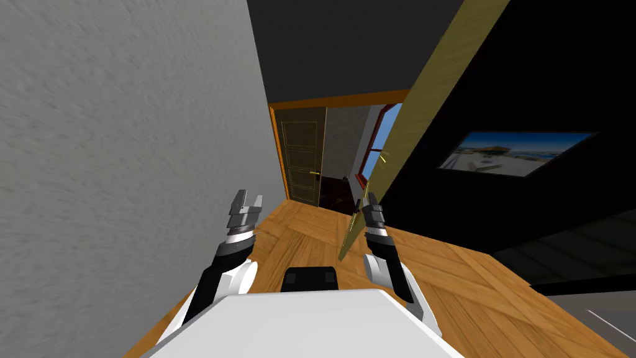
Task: Pull the door open
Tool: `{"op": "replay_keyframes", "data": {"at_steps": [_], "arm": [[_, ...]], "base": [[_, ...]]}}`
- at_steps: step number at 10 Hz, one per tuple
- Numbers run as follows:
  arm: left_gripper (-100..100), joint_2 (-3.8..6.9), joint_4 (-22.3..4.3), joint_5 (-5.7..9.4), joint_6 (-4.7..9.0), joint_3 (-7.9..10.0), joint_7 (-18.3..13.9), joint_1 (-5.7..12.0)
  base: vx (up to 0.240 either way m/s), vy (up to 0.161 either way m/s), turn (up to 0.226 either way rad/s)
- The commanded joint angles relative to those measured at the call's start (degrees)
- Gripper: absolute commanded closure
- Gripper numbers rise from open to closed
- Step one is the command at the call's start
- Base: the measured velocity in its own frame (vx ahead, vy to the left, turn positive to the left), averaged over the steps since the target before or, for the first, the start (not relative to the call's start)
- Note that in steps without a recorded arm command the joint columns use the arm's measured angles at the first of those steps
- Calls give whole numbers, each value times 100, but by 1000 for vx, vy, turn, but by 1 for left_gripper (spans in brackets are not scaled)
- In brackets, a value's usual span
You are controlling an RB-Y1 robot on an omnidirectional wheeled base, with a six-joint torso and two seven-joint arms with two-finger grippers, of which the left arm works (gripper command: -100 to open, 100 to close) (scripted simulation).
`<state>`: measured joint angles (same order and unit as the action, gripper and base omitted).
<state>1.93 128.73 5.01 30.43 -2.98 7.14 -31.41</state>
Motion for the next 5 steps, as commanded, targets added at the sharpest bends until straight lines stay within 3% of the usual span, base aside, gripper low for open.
{"op": "replay_keyframes", "data": {"at_steps": [1,5], "arm": [[-100,32,-194,8,-2,25,4,126],[-100,90,-624,25,-5,79,14,406]], "base": [[10,-58,-58],[96,47,-41]]}}
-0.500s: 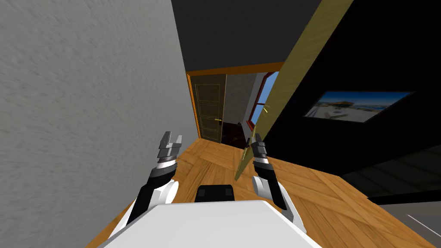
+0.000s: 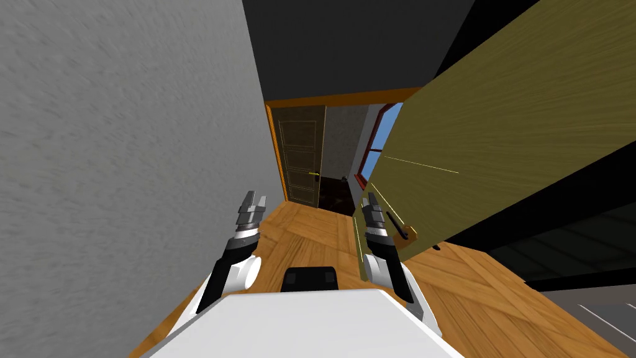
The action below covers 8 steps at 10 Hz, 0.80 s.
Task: Pull the door open
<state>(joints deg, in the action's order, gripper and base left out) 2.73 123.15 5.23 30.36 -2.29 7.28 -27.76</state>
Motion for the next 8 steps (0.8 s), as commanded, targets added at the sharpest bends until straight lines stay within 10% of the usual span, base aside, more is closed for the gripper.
{"op": "replay_keyframes", "data": {"at_steps": [1,8], "arm": [[-100,23,-181,9,1,25,3,116],[-100,114,-1121,47,-8,144,24,728]], "base": [[75,29,-44],[77,32,-49]]}}
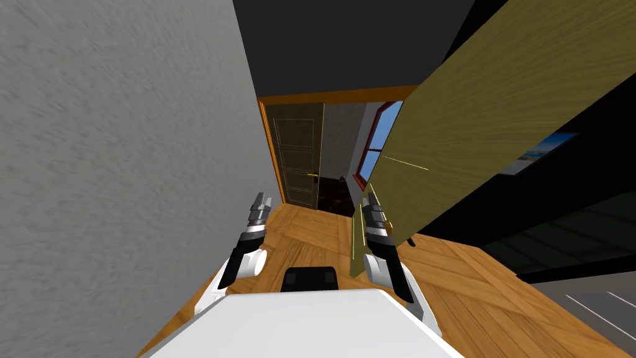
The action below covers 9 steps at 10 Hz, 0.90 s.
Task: Pull the door open
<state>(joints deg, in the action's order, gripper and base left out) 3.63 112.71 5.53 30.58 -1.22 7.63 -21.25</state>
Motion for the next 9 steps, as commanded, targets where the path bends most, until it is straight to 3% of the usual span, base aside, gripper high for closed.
{"op": "replay_keyframes", "data": {"at_steps": [1,9], "arm": [[-100,36,-244,23,-31,57,-7,186],[-100,108,-1666,81,-44,238,25,1116]], "base": [[70,49,-54],[94,43,-66]]}}
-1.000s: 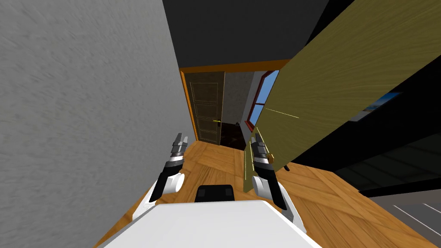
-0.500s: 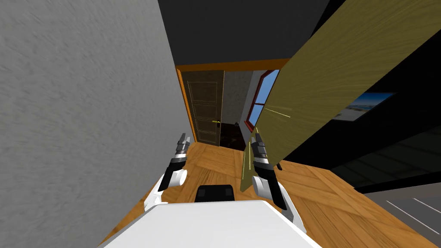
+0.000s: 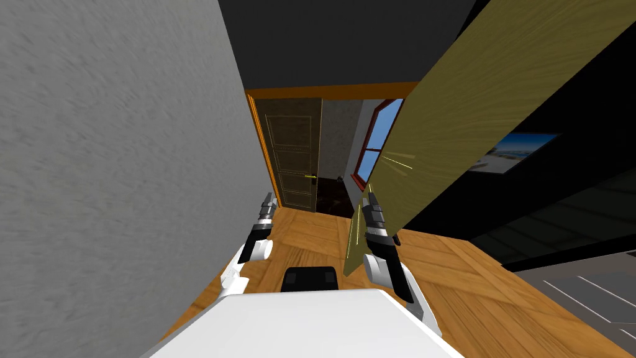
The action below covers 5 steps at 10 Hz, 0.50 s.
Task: Pull the door open
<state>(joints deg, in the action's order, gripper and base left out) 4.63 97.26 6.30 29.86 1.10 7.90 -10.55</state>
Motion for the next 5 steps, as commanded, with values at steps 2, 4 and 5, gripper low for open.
{"op": "replay_keyframes", "data": {"at_steps": [2,4,5], "arm": [[-100,12,-324,12,27,32,4,174],[-100,20,-692,28,23,81,13,431],[-100,24,-861,35,21,106,17,559]], "base": [[76,31,-40],[70,35,-54],[92,46,-78]]}}
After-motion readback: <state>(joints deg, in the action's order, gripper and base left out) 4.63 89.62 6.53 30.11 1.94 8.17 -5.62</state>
